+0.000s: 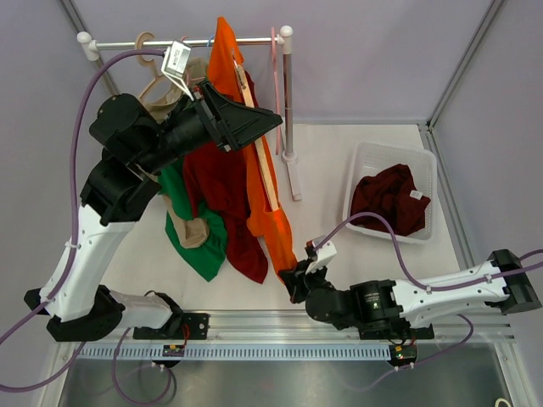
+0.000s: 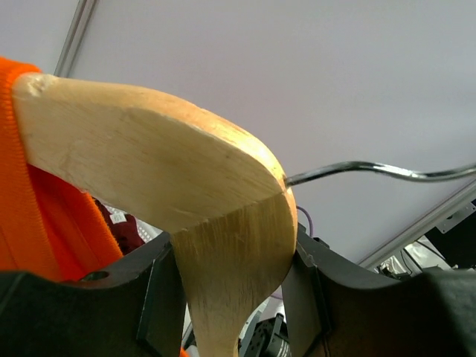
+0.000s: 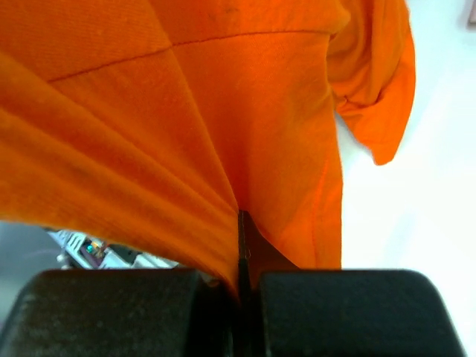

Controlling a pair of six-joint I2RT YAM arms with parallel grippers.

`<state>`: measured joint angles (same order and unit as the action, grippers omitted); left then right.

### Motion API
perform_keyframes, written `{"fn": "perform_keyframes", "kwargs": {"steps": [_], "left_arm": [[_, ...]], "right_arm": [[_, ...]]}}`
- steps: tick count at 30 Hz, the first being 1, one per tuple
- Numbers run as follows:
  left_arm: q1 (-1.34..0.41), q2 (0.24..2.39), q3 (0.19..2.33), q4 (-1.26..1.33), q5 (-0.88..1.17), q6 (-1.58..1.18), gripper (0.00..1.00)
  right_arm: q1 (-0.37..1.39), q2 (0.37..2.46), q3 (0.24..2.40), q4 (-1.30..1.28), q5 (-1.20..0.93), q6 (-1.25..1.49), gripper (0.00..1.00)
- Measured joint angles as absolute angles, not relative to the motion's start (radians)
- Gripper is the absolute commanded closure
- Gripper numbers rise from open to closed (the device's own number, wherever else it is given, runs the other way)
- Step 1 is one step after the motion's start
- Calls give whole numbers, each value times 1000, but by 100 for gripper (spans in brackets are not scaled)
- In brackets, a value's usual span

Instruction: Remove the t-shirt from the hanger

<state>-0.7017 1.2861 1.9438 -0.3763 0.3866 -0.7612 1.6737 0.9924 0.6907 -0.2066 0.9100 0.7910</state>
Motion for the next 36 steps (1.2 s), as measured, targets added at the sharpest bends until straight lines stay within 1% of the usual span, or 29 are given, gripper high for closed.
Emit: {"fn": "perform_keyframes", "kwargs": {"steps": [3,7,9,12,13,16,17,19,20,24,26,30,31,32,34,36], "left_arm": [[-688,1294,1964,-428,402,-761,100],[-683,1291,1959,-458,430,-768,100],[-683,1261,1898,-418,430,-780,100],[-684,1163,1733,-320,401,-788,100],[-687,1122,1668,-283,382,-788,100],[-691,1017,1520,-204,331,-784,100],[-691,989,1479,-178,313,-782,100],[-692,945,1414,-141,282,-775,100],[-693,926,1388,-126,267,-770,100],[-694,890,1306,-88,219,-760,100],[-695,890,1285,-78,202,-760,100],[-706,894,1260,-72,183,-761,100],[-709,894,1258,-70,182,-761,100],[-712,894,1254,-65,181,-762,100],[-716,894,1250,-55,181,-766,100],[-717,892,1250,-52,179,-772,100]], "right_arm": [[1677,1064,700,-213,931,857,100],[1719,1059,706,-276,953,939,100],[1740,1036,729,-327,953,938,100],[1750,1022,790,-405,946,885,91],[1751,1021,818,-429,941,861,81],[1755,1007,904,-474,923,792,54],[1757,990,927,-477,917,762,37],[1757,954,945,-470,899,725,24],[1758,929,948,-464,889,704,14],[1760,889,980,-448,836,633,2],[1760,908,1017,-432,807,591,2],[1760,982,1089,-389,793,505,5],[1760,1003,1108,-382,800,484,15],[1760,1024,1123,-372,809,458,21],[1757,1050,1135,-362,836,436,23],[1740,1064,1137,-367,851,429,22]]}}
